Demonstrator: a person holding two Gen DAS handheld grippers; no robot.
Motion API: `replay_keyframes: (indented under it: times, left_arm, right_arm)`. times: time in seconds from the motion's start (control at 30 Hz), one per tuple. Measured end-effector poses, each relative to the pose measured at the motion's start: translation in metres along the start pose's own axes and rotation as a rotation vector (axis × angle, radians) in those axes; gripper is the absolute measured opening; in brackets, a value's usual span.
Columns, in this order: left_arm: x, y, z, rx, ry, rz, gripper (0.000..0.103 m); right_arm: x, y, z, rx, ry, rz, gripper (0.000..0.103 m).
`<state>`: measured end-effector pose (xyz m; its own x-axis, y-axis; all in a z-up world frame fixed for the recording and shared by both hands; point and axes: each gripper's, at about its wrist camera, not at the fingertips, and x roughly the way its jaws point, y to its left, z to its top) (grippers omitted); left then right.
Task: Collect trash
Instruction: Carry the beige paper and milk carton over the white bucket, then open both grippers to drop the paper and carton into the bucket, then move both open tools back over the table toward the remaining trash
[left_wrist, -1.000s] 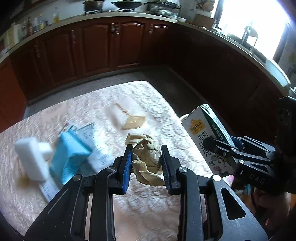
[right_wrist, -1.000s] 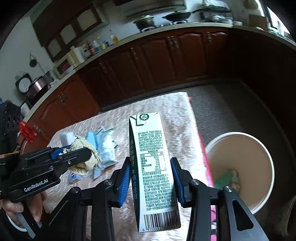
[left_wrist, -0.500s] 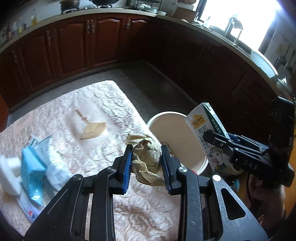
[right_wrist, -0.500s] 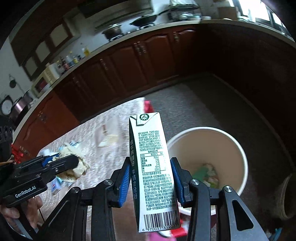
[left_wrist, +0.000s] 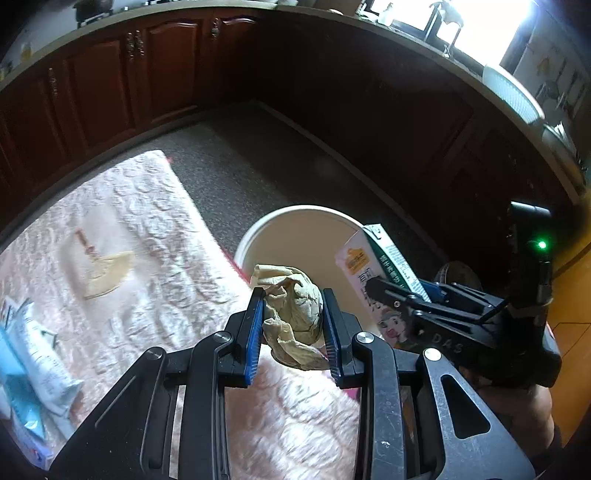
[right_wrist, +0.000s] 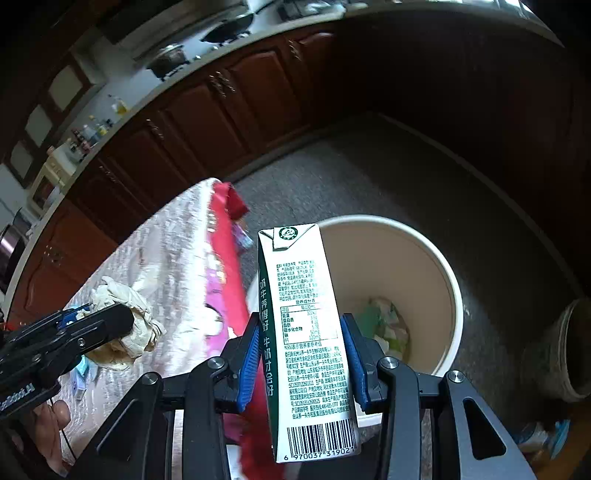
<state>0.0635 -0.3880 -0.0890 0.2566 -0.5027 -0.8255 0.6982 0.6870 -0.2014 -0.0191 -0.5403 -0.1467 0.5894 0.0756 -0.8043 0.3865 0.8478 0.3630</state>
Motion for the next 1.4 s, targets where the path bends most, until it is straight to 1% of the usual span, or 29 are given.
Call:
replay_keyframes:
  times: [0.13,0.3,0.5,0.67,0.73,0.8,0.83,0.87,0.9,0.93,1.2,1.4]
  left_arm:
    - [0.017,-0.007,0.004,0.005,0.020,-0.005,0.027]
    - [0.036,-0.006,0.007,0.007,0.046,-0.002,0.027]
    - [0.052,-0.008,0.013,-0.003,0.066,0.002,0.027]
    - [0.065,-0.010,0.016,-0.007,0.081,0.003,0.028]
    - [0.069,-0.009,0.016,-0.015,0.091,0.000,0.031]
    - [0.073,-0.007,0.015,-0.017,0.100,-0.001,0.038]
    - [0.074,-0.008,0.014,-0.016,0.103,0.001,0.041]
    - [0.076,-0.009,0.014,-0.015,0.106,0.001,0.049]
    - [0.078,-0.008,0.013,-0.016,0.107,0.000,0.053]
    - [0.078,-0.008,0.013,-0.016,0.108,0.002,0.053]
    - [0.078,-0.008,0.013,-0.019,0.105,0.011,0.055]
    - [0.070,-0.006,0.010,-0.023,0.095,0.012,0.055]
  right_arm:
    - [0.014,-0.016,-0.001,0.042,0.029,-0.014,0.040]
    - [0.027,-0.034,-0.005,0.087,0.060,-0.022,0.040]
    - [0.035,-0.048,-0.010,0.112,0.075,-0.034,0.040]
    - [0.045,-0.051,-0.007,0.110,0.092,-0.060,0.040]
    - [0.051,-0.052,-0.005,0.116,0.100,-0.074,0.040]
    - [0.055,-0.053,-0.003,0.114,0.104,-0.096,0.040]
    - [0.058,-0.053,-0.004,0.110,0.109,-0.106,0.041]
    - [0.060,-0.053,-0.004,0.109,0.113,-0.117,0.046]
    - [0.060,-0.055,-0.004,0.116,0.109,-0.124,0.058]
    - [0.061,-0.056,-0.004,0.124,0.103,-0.128,0.062]
    - [0.062,-0.064,-0.008,0.145,0.115,-0.127,0.062]
    - [0.056,-0.059,-0.009,0.140,0.107,-0.123,0.062]
